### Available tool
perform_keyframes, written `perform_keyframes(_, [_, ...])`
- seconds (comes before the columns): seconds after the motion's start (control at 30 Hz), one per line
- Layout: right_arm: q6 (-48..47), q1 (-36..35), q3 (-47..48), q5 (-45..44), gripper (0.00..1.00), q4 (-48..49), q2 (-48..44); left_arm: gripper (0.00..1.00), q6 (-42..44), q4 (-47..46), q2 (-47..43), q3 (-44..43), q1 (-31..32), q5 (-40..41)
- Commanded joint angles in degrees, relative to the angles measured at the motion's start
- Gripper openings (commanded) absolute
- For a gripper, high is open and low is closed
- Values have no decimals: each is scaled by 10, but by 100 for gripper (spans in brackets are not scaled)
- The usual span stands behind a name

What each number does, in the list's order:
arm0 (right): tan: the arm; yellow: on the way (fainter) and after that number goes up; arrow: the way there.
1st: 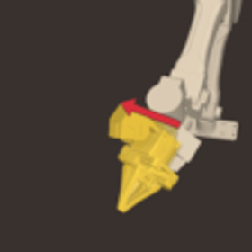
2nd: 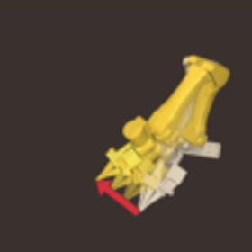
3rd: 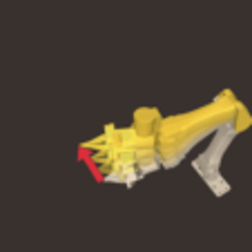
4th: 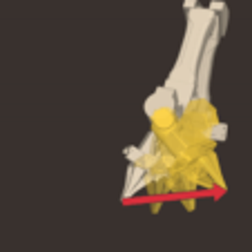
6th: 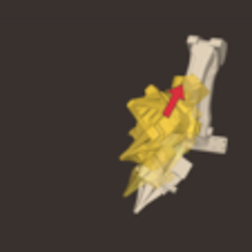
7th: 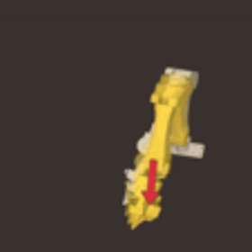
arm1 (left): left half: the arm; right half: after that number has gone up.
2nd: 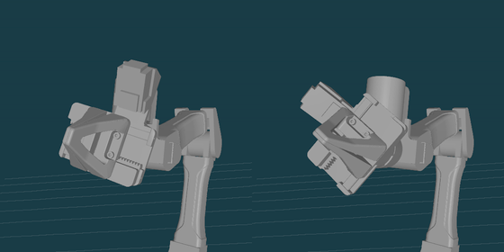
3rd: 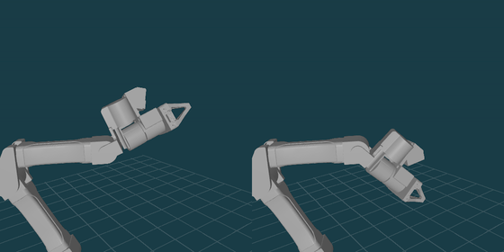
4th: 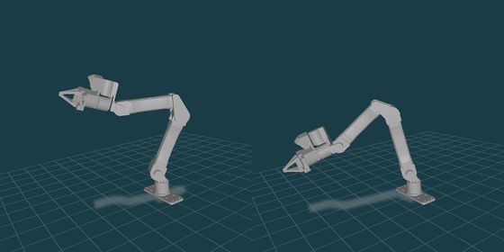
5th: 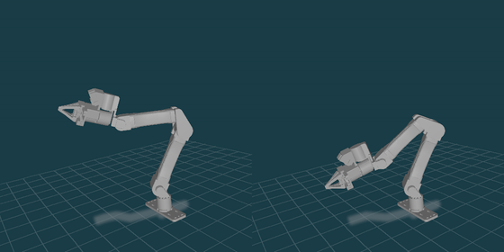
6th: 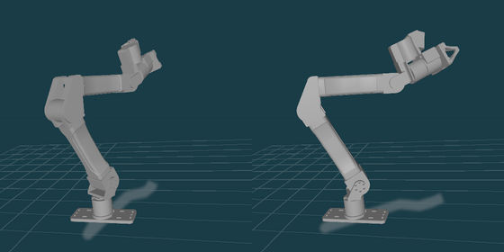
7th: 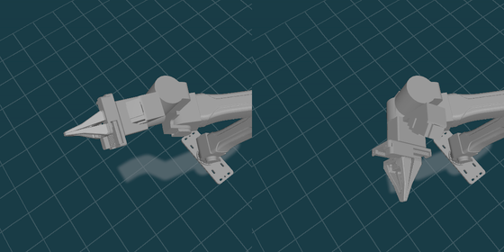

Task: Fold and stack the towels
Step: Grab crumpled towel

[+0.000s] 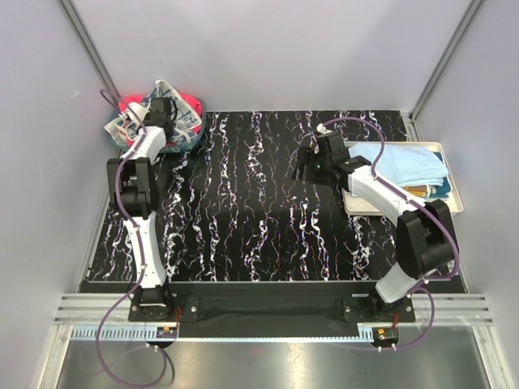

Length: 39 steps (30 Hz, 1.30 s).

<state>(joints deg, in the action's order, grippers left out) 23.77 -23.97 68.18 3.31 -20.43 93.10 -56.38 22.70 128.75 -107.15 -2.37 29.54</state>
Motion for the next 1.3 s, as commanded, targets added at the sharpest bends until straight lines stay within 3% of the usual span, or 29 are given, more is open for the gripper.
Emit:
perform_keyframes(0.0, [3,-2,5,13,79,23,3,55,-14,-87,-19,13,-13,-14])
perform_keyframes(0.13, [2,-2,5,13,79,24,10,59,-11,-96,3,-16,-18,-23])
perform_keyframes(0.4, [2,-2,14,14,79,26,35,59,20,-22,76,-123,-19,-17])
perform_keyframes(0.73, [1,-2,21,20,78,26,52,58,55,-52,131,-150,-20,-79])
perform_keyframes(0.83, [1,-2,20,20,78,26,50,45,52,-79,118,-120,-21,-84])
perform_keyframes(0.9, [0,-2,20,18,77,26,50,28,51,-103,90,-98,-21,-84])
perform_keyframes(0.97, [0,-2,20,18,78,26,49,21,57,-136,70,-61,-19,-84])
perform_keyframes(1.27, [3,-2,23,21,77,27,49,13,81,-220,-52,18,-13,-91])
